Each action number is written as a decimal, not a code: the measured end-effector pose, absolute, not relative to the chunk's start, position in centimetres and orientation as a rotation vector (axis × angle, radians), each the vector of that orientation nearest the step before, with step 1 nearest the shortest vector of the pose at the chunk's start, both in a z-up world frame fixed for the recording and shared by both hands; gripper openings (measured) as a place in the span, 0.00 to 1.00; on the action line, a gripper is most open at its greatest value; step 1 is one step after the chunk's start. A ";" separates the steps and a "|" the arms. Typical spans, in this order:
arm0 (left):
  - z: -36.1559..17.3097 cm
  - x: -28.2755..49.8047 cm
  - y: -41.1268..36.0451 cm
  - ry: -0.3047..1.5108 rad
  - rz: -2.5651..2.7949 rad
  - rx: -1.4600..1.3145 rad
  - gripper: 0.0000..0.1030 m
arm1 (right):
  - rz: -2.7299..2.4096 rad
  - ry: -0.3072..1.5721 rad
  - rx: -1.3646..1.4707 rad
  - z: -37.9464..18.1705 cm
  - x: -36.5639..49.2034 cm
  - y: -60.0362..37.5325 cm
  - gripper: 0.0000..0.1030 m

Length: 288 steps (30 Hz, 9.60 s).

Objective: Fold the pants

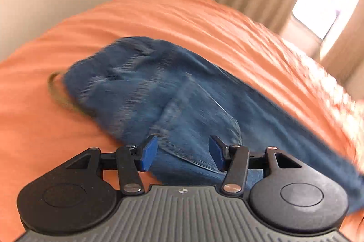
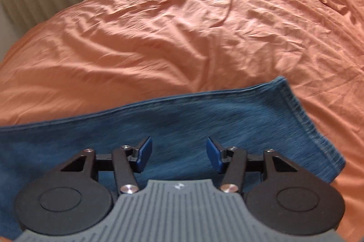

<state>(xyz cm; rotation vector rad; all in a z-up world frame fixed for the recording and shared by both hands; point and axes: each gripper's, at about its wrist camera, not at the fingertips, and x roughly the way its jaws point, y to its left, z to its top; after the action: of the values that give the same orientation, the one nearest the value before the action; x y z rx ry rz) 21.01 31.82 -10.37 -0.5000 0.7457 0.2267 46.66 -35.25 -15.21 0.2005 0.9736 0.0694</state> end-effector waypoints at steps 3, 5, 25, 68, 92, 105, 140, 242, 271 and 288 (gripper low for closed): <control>-11.4 18.8 35.9 0.661 0.287 -0.712 0.64 | 0.179 1.008 0.219 -15.9 45.0 -30.5 0.51; -12.7 17.8 38.7 0.609 0.319 -0.870 0.66 | 0.231 1.025 0.207 -16.5 43.8 -27.3 0.51; -6.7 26.0 38.8 0.530 0.421 -0.413 0.21 | 0.212 1.039 0.107 -19.7 42.2 -22.2 0.68; -10.4 22.3 17.5 0.830 -0.159 0.253 0.29 | 0.863 0.695 -0.345 -17.0 25.0 1.0 0.45; -9.0 19.5 18.0 0.948 -0.042 0.068 0.29 | 0.814 0.668 -0.414 -18.0 24.5 4.8 0.08; -2.3 15.4 12.7 0.913 -0.043 -0.061 0.29 | 0.717 0.780 -0.183 -12.3 23.6 -9.3 0.00; -11.8 32.4 -2.6 0.909 -0.180 -0.099 0.29 | 0.013 0.861 1.115 -21.3 34.2 -58.9 0.51; -12.2 29.3 12.4 0.826 -0.326 -0.601 0.50 | 0.508 0.909 0.188 -14.2 37.6 -14.5 0.38; -16.7 29.5 8.9 0.896 -0.165 -0.301 0.09 | 0.333 0.966 0.124 -20.7 37.1 -28.2 0.00; -9.0 22.2 19.1 0.780 -0.002 -0.406 0.34 | 0.408 0.930 0.027 -13.6 36.9 -23.2 0.08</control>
<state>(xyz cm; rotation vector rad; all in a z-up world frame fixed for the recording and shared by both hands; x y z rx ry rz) 22.23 19.14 -9.04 -0.4062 0.7801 -0.0016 36.88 -23.15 -13.62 0.0274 0.9305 0.4076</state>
